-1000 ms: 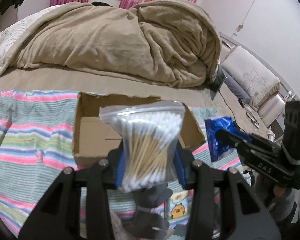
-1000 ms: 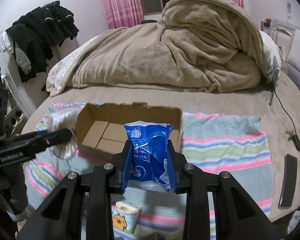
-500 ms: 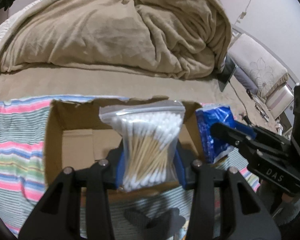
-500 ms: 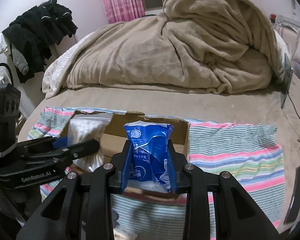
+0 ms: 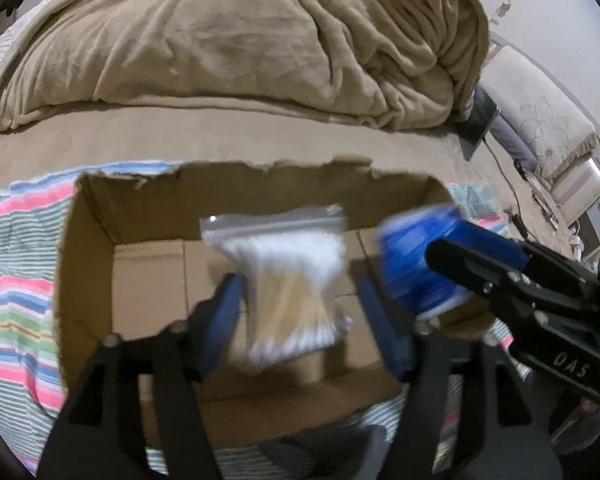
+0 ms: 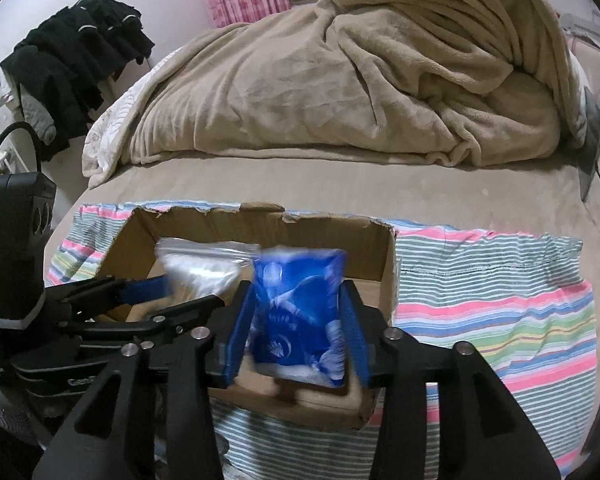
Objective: Organize objects
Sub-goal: 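Carry both items into the cardboard box and open both tools, then grasp the grey gloves with the left tool while the right tool grasps grey knit socks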
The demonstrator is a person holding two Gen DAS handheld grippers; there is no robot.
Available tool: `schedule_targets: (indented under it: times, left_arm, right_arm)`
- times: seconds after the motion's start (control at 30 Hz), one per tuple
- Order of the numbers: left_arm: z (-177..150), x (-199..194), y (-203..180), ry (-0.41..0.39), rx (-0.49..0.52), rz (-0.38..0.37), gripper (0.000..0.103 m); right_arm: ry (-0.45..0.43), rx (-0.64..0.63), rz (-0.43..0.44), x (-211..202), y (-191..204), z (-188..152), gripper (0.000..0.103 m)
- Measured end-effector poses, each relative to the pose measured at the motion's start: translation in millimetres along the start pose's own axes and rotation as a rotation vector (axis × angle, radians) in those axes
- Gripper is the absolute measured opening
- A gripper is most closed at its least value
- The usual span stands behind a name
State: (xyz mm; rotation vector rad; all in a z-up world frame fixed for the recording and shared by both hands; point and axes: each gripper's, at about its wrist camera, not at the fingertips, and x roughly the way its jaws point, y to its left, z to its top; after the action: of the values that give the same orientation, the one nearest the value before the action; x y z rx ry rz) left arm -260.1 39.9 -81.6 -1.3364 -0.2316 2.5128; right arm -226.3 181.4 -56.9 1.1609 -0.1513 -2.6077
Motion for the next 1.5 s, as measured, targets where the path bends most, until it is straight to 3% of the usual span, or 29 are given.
schedule_targets:
  times: [0.27,0.8,1.17,1.5]
  left_arm:
    - [-6.1,-35.9,-7.2,-0.044,0.020,0.024,0.065]
    - [-51.0,-134.9,-17.9,-0.152,0.042,0.034,0.065]
    - [-92.0,-166.4,-20.2,-0.159,0.035,0.049,0.066]
    - [-134.3,-160.1,-7.7,-0.092,0.006,0.085,0.066]
  right_arm:
    - [-0.049,-0.008,-0.021,-36.6,10.2,-5.1,0.061]
    - [-0.101,-0.023,-0.055,-111.1,39.8,-38.7,0.067]
    - [-0.107,-0.024,-0.072,-144.4,48.8,-69.1,0.067]
    - [-0.040,-0.017,-0.083,-141.1,47.8,-107.9,0.069]
